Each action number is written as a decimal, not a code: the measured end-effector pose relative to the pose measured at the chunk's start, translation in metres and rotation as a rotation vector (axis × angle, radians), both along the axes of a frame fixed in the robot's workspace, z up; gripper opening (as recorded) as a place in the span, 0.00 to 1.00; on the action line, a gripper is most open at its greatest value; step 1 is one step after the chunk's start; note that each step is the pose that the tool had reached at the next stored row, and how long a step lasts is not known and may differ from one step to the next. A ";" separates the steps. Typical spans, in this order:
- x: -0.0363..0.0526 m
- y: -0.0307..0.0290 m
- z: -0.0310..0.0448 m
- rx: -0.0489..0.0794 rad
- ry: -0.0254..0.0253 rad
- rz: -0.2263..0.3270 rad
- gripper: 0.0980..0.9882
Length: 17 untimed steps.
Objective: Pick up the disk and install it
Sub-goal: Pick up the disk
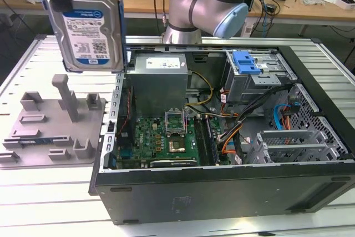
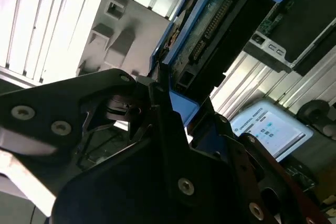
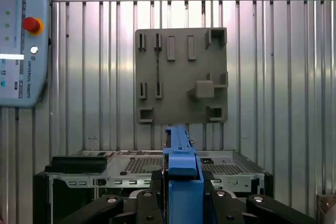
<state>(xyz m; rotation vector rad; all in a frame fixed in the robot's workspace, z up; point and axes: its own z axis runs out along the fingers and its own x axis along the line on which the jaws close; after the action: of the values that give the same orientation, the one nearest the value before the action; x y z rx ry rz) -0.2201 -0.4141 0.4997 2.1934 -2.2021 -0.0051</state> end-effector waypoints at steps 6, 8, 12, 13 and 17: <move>0.0277 -0.0192 0.0000 0.000 0.0012 0.000 0.30; 0.0353 -0.0252 0.0000 0.000 0.0014 0.000 0.30; 0.0592 -0.0439 0.0000 0.000 0.0018 0.000 0.30; 0.0637 -0.0470 0.0000 0.000 0.0019 0.000 0.30; 0.0917 -0.0571 0.0000 0.000 0.0019 0.000 0.30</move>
<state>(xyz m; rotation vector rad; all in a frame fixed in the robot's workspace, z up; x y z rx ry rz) -0.1284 -0.4713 0.4997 2.1928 -2.2008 -0.0071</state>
